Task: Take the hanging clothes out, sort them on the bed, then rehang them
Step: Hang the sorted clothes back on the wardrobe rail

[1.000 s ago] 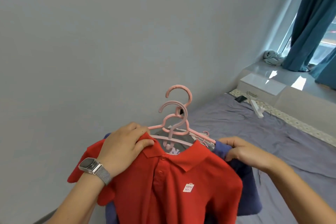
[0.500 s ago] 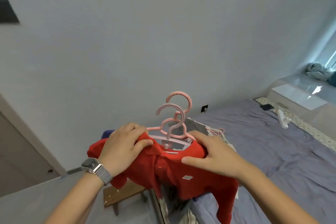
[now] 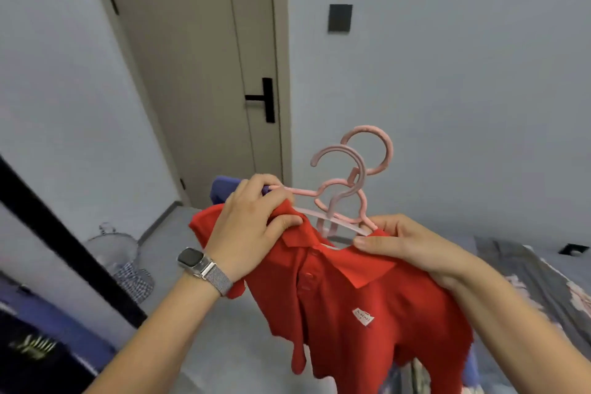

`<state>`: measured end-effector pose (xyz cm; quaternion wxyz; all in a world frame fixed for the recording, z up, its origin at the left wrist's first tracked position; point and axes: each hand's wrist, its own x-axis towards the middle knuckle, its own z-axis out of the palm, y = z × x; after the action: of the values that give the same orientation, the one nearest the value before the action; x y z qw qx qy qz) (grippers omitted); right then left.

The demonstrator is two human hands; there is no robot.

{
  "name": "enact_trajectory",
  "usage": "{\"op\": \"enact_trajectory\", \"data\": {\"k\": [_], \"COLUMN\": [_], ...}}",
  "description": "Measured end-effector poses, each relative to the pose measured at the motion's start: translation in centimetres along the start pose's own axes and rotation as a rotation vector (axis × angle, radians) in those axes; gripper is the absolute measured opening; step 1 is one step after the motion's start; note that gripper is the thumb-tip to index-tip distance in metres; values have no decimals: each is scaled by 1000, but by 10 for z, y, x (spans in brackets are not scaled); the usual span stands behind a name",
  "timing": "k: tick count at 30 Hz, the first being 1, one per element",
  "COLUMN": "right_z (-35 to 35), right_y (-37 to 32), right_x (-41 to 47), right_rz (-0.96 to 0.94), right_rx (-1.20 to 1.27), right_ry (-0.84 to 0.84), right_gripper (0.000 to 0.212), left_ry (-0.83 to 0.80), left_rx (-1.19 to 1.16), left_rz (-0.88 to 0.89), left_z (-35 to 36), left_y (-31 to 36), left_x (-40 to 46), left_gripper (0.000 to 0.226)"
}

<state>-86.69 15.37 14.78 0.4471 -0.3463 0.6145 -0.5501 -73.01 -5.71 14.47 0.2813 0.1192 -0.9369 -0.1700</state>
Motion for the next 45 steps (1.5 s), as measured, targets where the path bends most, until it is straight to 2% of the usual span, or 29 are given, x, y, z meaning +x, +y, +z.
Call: {"op": "enact_trajectory", "data": {"k": [3,4,7,9,12,15,17,18,20,22,27,32,37,40,42,45], "right_z": [82,110,192,243,311,361,387,397,415,430,492,565,622,636,638,642], "right_y": [7,9,11,12,13,22,28,30,34,40,52,55,52,46,40,30], "right_x": [39,50,78,94,110,122,129,132,136,139,155,180,228,253,271,293], "right_rz": [64,78,67,35,-31,-70,-76,-76,-55,-1,120,99,-12,-146,-154,-89], "right_rx": [62,67,64,48,59,42,35,37,15,0,-84,-131,-247,-330,-349,-324], "right_ry": [-116,-160,-284,-324,-329,-340,-366,-404,-525,-641,-852,-929,-877,-742,-698,-717], "right_gripper": [49,49,7,12,19,16,16,19,25,24,23,23,32,29,28,26], "left_ry": [375,454,462,453,505,548,554,532,458,447,592,750,820,840,794,709], "left_rx": [-10,-28,-219,-277,-344,-488,-493,-474,-384,-325,-397,-490,-705,-763,-744,-739], "left_rz": [-214,-255,-477,-623,-736,-884,-902,-898,-898,-928,-1041,-1111,-1144,-1156,-1170,-1176], "left_z": [-53,-67,-99,-108,-119,-128,-132,-135,-140,-151,-183,-217,-251,-261,-268,-279], "left_y": [-39,-48,-63,-69,-76,-82,-86,-89,-96,-105,-138,-184,-253,-284,-302,-329], "left_x": [-77,-103,-169,-198,-223,-238,-250,-256,-273,-292,-342,-376,-389,-389,-390,-390], "left_gripper": [19,13,14,17,18,15,21,32,68,80,67,52,33,32,42,34]}}
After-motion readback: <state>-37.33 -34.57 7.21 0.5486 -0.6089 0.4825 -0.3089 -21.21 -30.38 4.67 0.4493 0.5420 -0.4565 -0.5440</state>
